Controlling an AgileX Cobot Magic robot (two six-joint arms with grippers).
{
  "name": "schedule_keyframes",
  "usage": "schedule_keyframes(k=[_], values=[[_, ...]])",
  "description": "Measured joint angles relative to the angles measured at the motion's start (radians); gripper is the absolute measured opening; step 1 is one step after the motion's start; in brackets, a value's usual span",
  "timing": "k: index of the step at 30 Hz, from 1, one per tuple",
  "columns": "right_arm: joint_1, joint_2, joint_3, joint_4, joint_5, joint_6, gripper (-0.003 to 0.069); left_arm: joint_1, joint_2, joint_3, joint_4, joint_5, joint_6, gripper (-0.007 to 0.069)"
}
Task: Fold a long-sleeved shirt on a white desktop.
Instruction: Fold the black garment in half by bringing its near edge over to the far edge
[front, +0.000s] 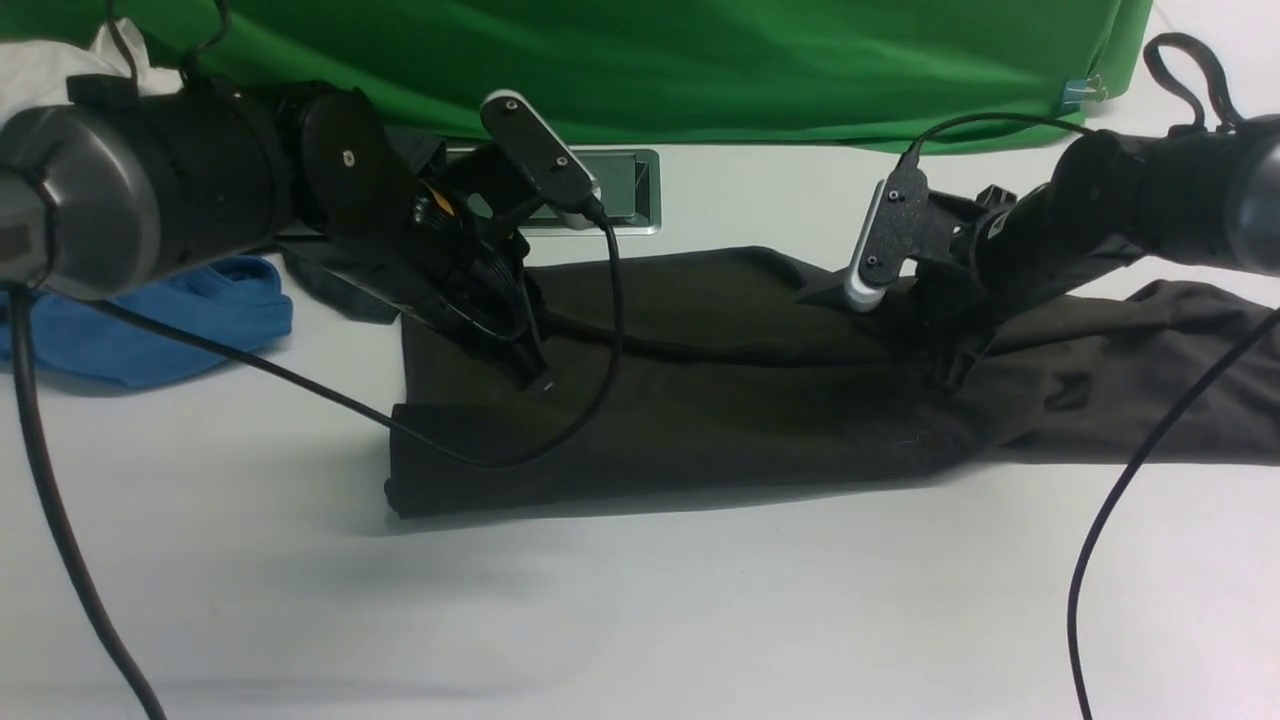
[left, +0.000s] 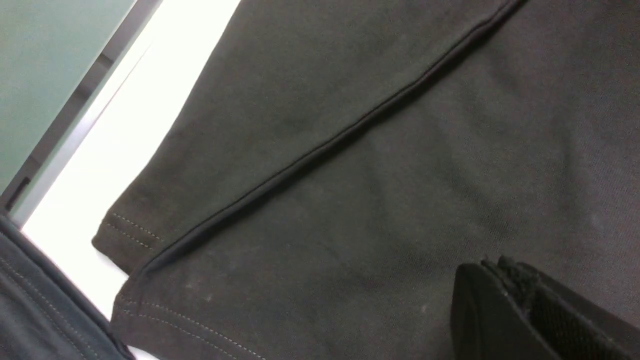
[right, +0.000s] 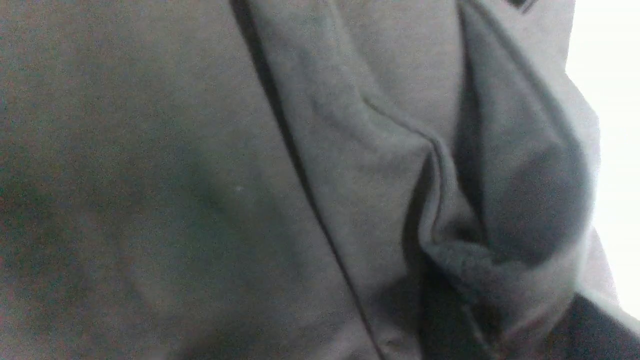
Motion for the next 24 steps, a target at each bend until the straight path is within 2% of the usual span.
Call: schedule_keyframes(k=[1, 5, 9, 16, 24], values=[[0.0, -0.002, 0.0, 0.0, -0.016, 0.0, 0.019, 0.0, 0.001, 0.0, 0.0, 0.0, 0.001, 0.0018], [0.0, -0.008, 0.0, 0.0, -0.046, 0.001, 0.0068, 0.0, 0.001, 0.0, 0.0, 0.0, 0.002, 0.0018], [0.0, -0.008, 0.0, 0.0, -0.057, 0.004, 0.0055, 0.0, 0.001, 0.0, 0.0, 0.0, 0.002, 0.0018], [-0.009, -0.008, -0.029, -0.001, -0.072, 0.092, 0.0055, 0.0, 0.001, 0.0, 0.0, 0.001, 0.002, 0.0018], [-0.036, -0.003, -0.037, -0.001, -0.185, 0.16, 0.0059, 0.0, 0.001, 0.0, 0.0, 0.004, 0.003, 0.0018]])
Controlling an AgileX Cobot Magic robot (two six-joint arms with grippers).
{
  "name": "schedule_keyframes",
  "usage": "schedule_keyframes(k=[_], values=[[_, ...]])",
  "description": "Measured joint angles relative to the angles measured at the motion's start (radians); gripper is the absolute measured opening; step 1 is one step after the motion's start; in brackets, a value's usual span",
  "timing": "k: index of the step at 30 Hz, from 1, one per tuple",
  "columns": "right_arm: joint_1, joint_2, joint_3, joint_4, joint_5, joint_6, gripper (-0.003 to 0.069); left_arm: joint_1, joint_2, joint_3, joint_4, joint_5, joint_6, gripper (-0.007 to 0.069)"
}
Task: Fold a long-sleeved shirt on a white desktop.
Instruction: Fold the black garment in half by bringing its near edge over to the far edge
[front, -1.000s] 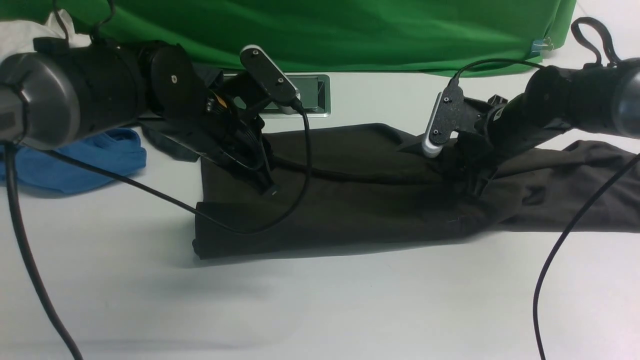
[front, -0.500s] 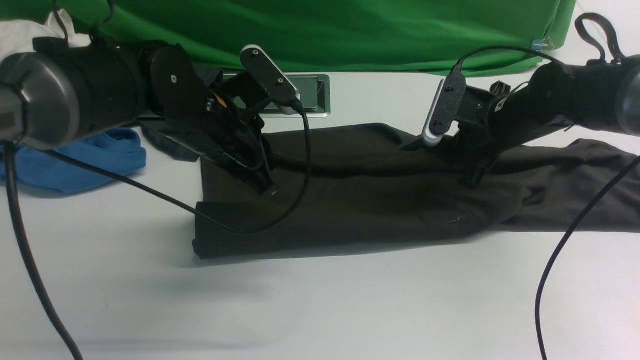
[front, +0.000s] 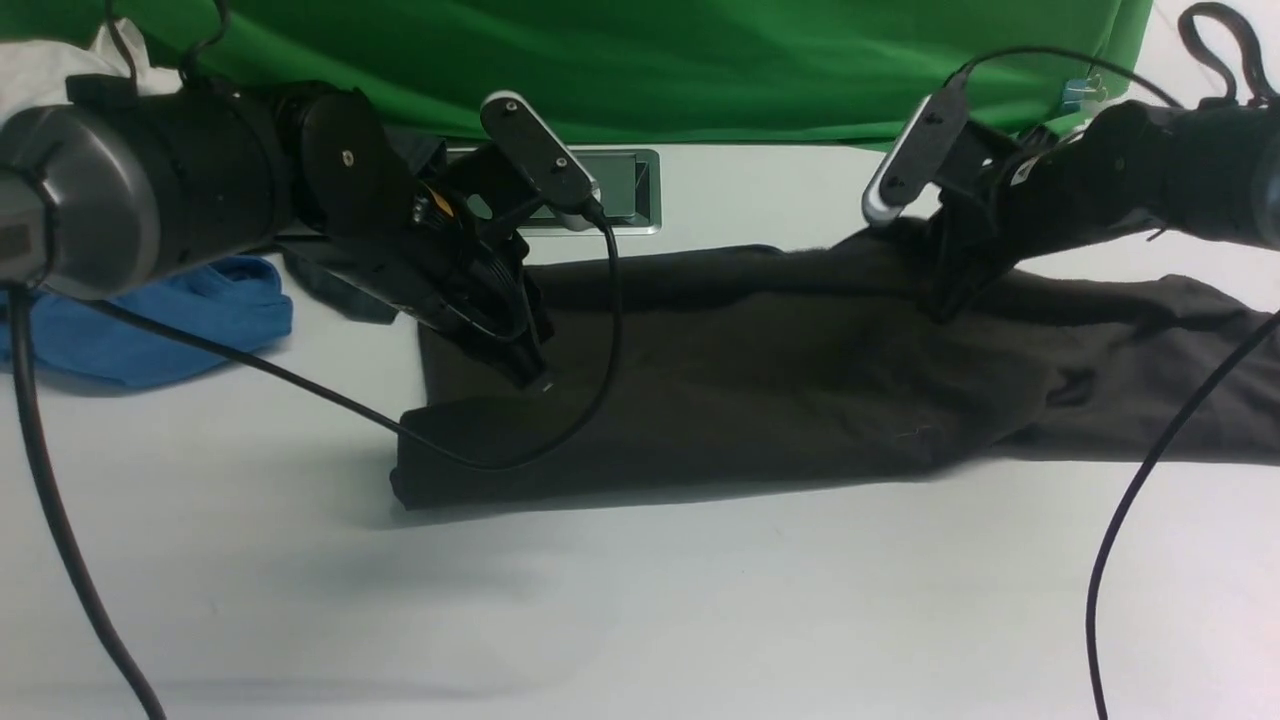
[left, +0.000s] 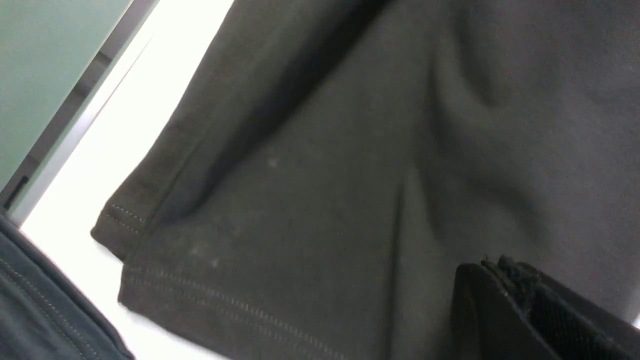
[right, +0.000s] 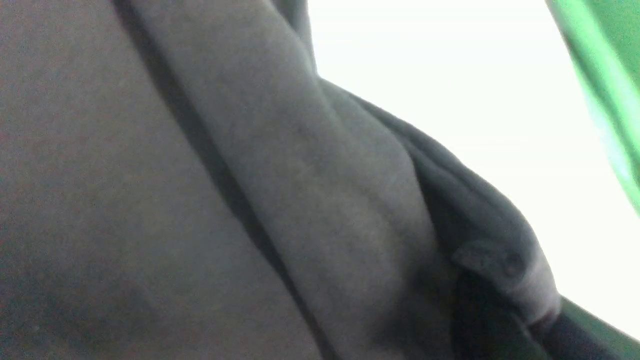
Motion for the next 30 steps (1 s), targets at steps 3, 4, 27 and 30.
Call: schedule_keyframes(k=[3, 4, 27, 30], values=[[0.0, 0.008, 0.0, 0.0, -0.04, 0.004, 0.0085, 0.0, 0.0, 0.0, 0.004, 0.0, 0.0, 0.0018], [0.0, 0.016, 0.0, 0.0, -0.075, 0.013, 0.0136, 0.0, 0.0, 0.0, 0.005, 0.0, 0.0, 0.0018], [-0.004, -0.175, -0.005, 0.004, 0.415, 0.537, 0.0031, 0.216, 0.186, -0.267, -0.133, 0.17, -0.054, 0.0029], [0.002, -0.155, -0.004, 0.016, 0.443, 0.543, 0.003, 0.225, 0.253, -0.319, -0.134, 0.154, 0.002, 0.0081]])
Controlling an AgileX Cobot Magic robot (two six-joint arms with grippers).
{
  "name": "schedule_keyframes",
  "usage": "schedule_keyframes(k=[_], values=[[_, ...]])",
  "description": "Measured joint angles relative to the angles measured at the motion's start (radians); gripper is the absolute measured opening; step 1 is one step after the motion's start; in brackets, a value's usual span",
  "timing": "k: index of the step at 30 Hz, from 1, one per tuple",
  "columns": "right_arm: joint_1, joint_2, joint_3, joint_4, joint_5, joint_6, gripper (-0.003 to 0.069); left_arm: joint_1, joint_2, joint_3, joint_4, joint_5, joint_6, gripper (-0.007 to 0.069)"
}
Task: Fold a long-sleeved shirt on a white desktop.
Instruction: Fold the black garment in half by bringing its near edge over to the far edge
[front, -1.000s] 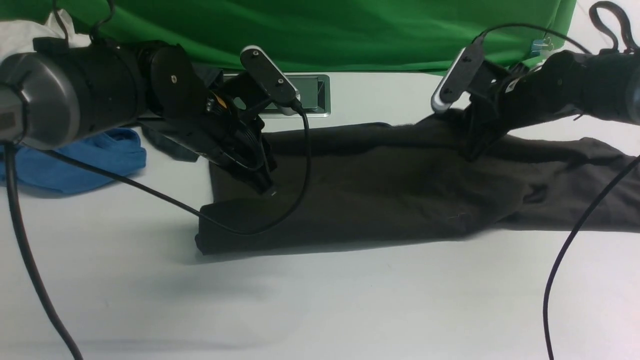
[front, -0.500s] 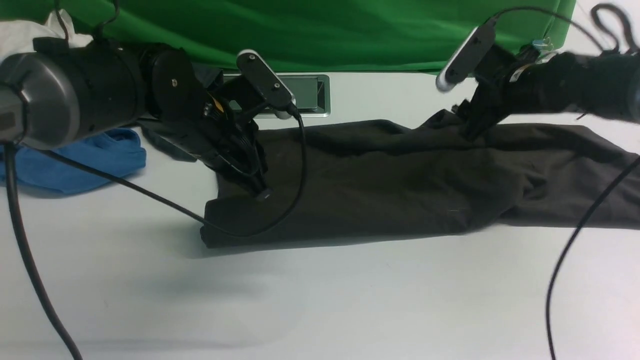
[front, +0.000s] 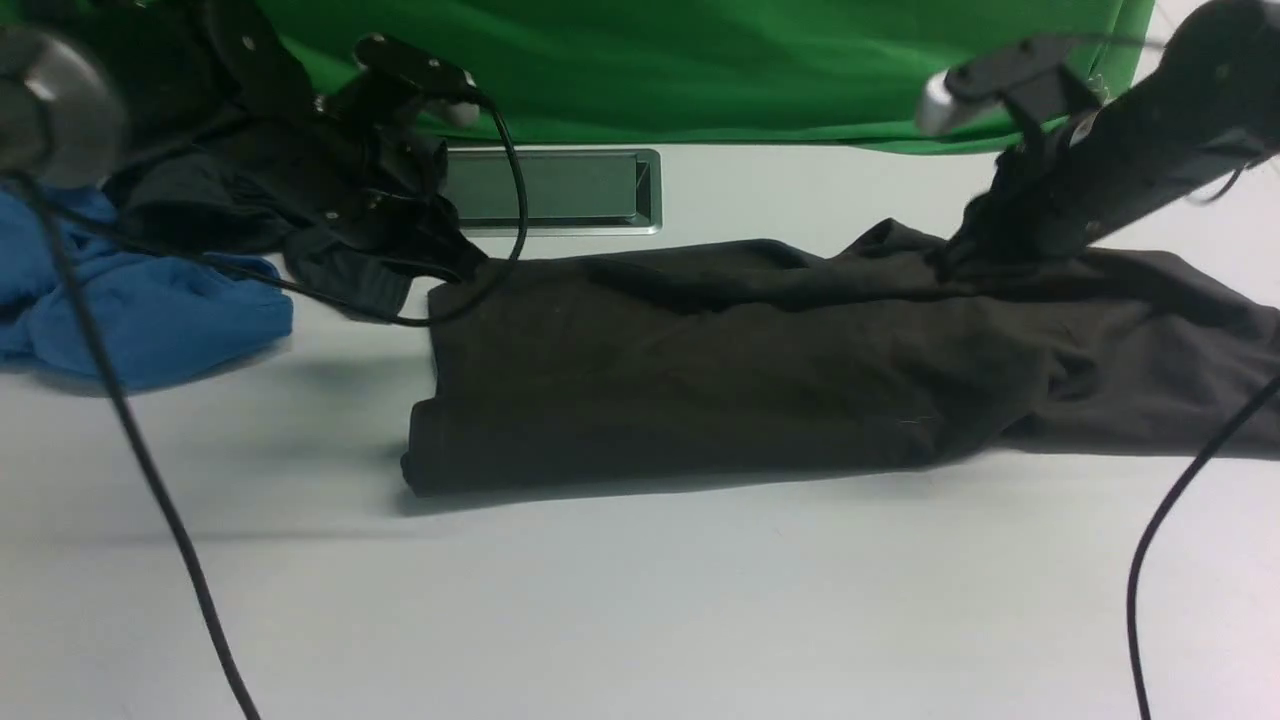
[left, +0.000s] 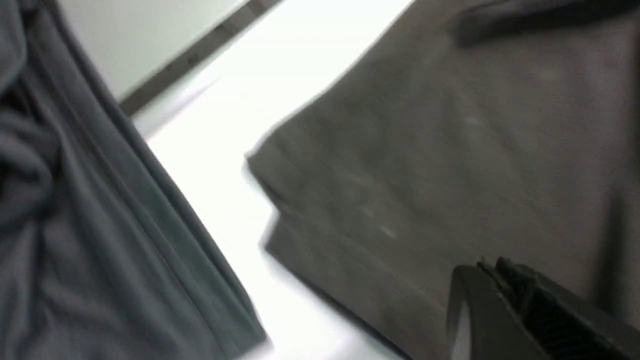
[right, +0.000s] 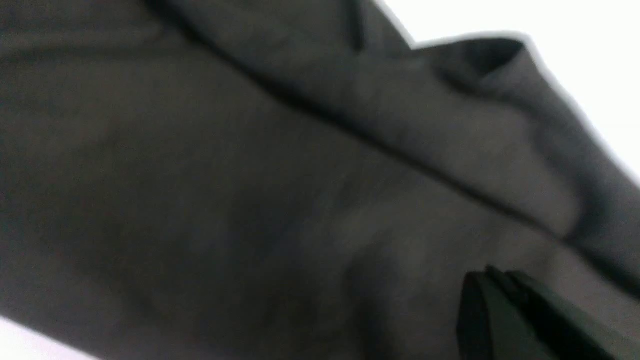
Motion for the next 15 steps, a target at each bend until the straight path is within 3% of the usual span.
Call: schedule_keyframes(k=[9, 12, 15], values=[[0.025, 0.008, 0.001, 0.036, 0.051, -0.07, 0.0032, 0.0, 0.134, -0.022, 0.163, -0.147, 0.025, 0.0385], [0.03, 0.008, 0.001, 0.04, 0.054, -0.081, 0.0033, 0.0, 0.156, -0.022, 0.175, -0.163, 0.027, 0.0419], [0.03, 0.008, 0.001, 0.045, 0.054, -0.082, 0.0033, 0.0, 0.165, -0.028, 0.175, -0.161, 0.027, 0.0407]])
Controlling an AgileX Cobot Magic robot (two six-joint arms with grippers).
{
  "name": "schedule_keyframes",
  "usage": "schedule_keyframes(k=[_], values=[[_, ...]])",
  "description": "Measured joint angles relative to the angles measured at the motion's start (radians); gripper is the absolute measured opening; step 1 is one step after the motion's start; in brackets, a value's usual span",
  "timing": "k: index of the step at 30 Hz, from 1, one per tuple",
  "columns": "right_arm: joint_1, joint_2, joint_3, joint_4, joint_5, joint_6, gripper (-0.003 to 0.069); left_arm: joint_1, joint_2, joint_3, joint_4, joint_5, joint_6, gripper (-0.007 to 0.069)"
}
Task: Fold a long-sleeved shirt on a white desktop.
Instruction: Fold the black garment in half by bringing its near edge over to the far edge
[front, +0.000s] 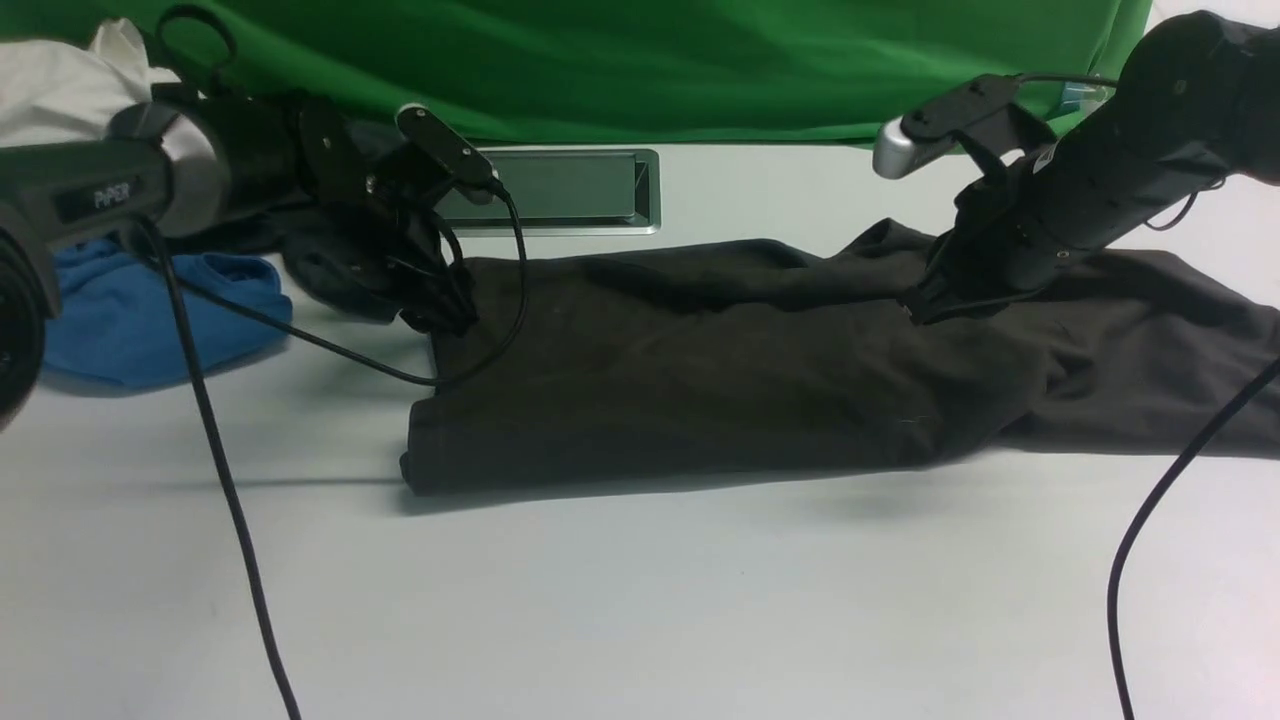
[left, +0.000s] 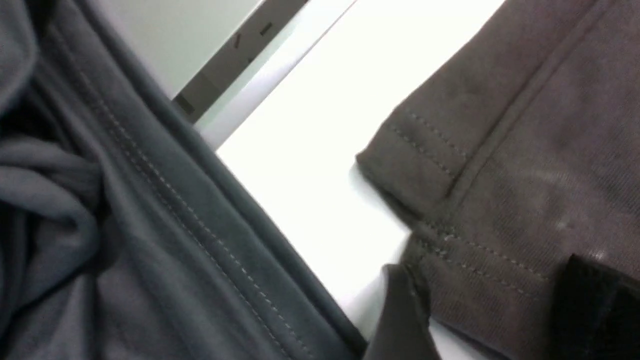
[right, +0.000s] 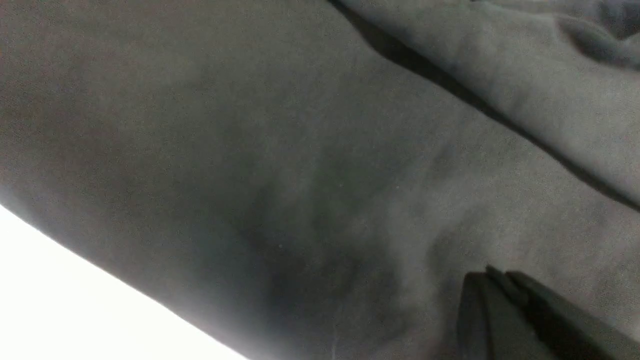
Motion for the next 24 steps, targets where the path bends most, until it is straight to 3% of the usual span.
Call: schedule_keyframes(k=[4, 8, 11, 24], values=[[0.0, 0.0, 0.0, 0.003, 0.0, -0.003, 0.0033, 0.0, 0.006, -0.005, -0.003, 0.005, -0.001, 0.0317], [0.0, 0.0, 0.0, 0.005, 0.005, -0.003, 0.0033, 0.0, 0.007, -0.006, -0.016, 0.032, -0.003, 0.0126], [0.0, 0.0, 0.0, 0.006, 0.018, -0.003, 0.0033, -0.002, -0.012, -0.006, -0.006, 0.06, -0.008, 0.0027], [0.001, 0.0, 0.0, 0.006, 0.019, -0.004, 0.0033, 0.0, -0.118, -0.006, 0.004, 0.054, -0.017, 0.0017]])
